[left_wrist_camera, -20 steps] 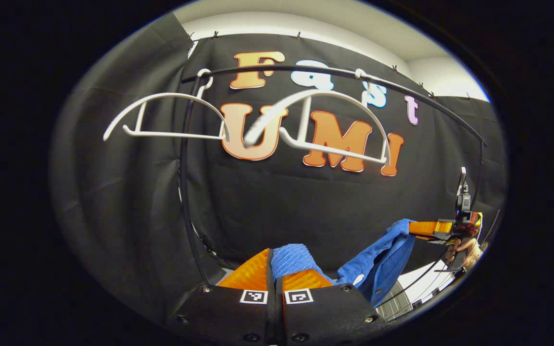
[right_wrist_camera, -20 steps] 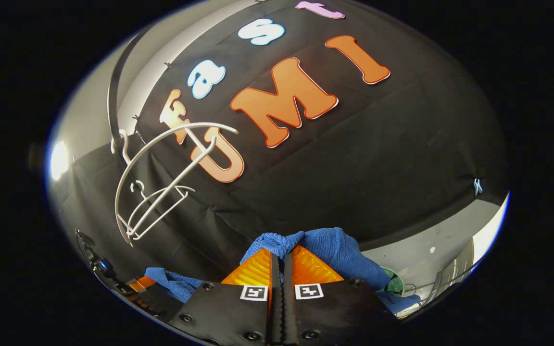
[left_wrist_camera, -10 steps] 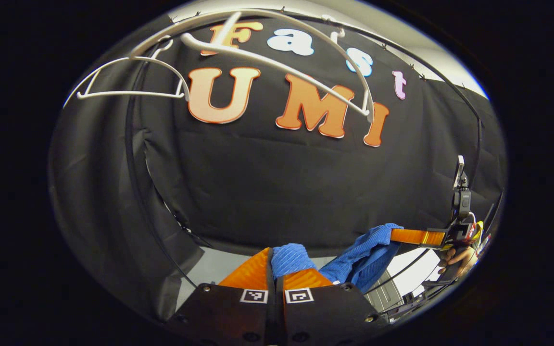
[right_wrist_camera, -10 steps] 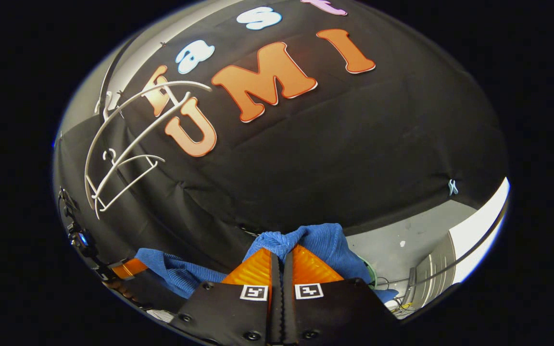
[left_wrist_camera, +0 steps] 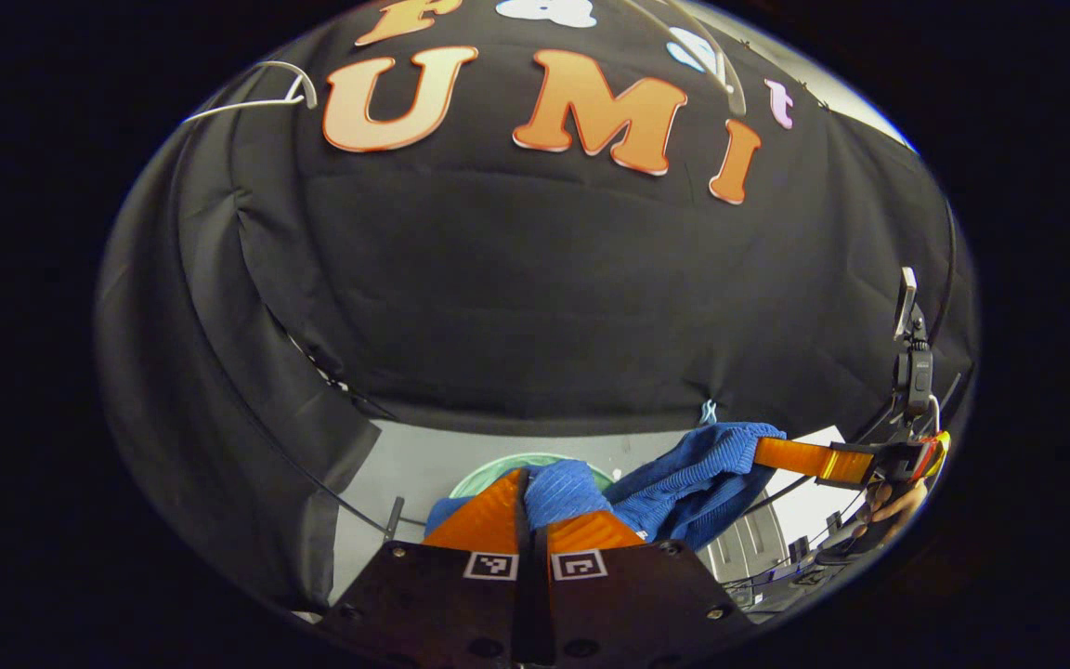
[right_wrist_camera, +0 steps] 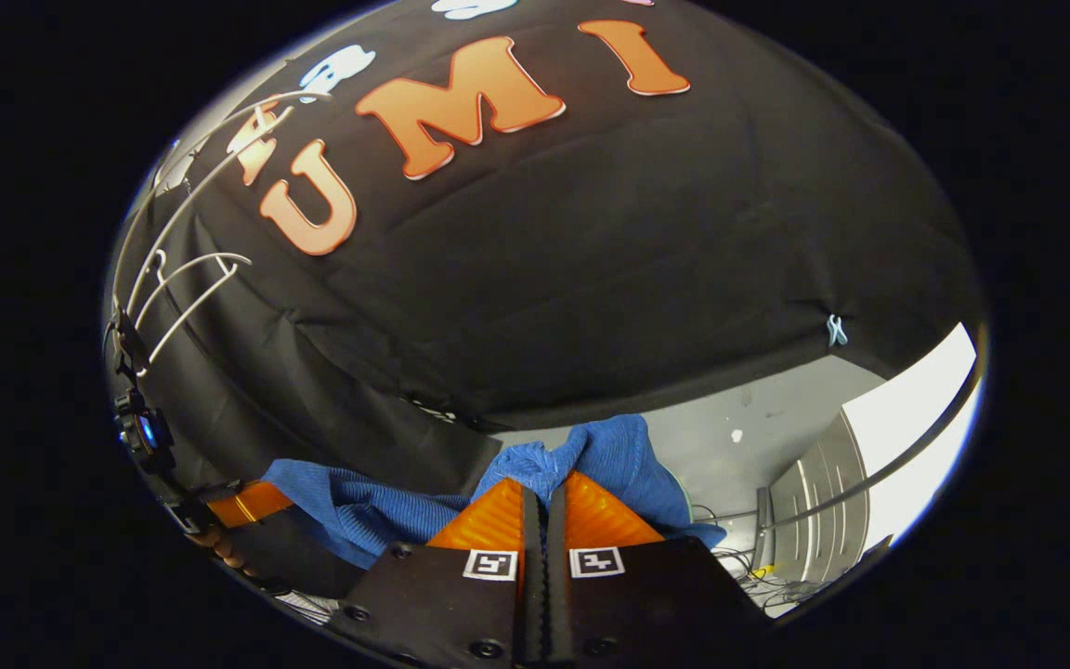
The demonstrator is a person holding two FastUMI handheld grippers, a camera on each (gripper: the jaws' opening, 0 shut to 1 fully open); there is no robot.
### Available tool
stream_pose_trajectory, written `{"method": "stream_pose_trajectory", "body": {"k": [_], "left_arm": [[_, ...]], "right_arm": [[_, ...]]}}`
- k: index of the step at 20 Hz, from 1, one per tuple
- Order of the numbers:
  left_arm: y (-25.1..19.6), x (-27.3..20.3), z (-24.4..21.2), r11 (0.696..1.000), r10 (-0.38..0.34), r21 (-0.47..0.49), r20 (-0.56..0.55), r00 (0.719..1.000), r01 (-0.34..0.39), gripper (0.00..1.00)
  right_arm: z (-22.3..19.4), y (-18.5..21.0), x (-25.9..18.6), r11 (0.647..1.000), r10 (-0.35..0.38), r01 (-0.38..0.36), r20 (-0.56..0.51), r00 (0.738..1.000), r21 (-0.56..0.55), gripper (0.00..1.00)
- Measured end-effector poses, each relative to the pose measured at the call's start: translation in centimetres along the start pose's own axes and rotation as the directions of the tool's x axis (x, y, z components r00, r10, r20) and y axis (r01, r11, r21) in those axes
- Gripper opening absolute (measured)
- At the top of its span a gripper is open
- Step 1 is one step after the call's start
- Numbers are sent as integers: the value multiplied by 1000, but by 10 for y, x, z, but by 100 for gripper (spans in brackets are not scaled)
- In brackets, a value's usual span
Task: Grasp the clothes on the hanger with both hands and then place them into the laundry hamper below.
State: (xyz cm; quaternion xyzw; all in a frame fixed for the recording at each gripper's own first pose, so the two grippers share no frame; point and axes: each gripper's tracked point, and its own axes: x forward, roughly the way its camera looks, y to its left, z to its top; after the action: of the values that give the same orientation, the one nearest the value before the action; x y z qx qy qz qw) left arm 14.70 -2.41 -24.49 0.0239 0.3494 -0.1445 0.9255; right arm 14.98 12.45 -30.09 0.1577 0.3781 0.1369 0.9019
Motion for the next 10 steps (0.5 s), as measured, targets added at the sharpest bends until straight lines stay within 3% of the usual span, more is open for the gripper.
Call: {"method": "stream_pose_trajectory", "body": {"k": [5, 10], "left_arm": [[1, 46, -46, 1000, 15, 15, -161, 987, -13, 0], [-14, 66, -57, 999, 27, -18, -292, 956, -33, 1]], "right_arm": [[-34, -30, 32, 998, -69, 70, -92, 993, 4, 7], [-69, -51, 59, 994, -106, 104, -169, 980, -23, 7]]}}
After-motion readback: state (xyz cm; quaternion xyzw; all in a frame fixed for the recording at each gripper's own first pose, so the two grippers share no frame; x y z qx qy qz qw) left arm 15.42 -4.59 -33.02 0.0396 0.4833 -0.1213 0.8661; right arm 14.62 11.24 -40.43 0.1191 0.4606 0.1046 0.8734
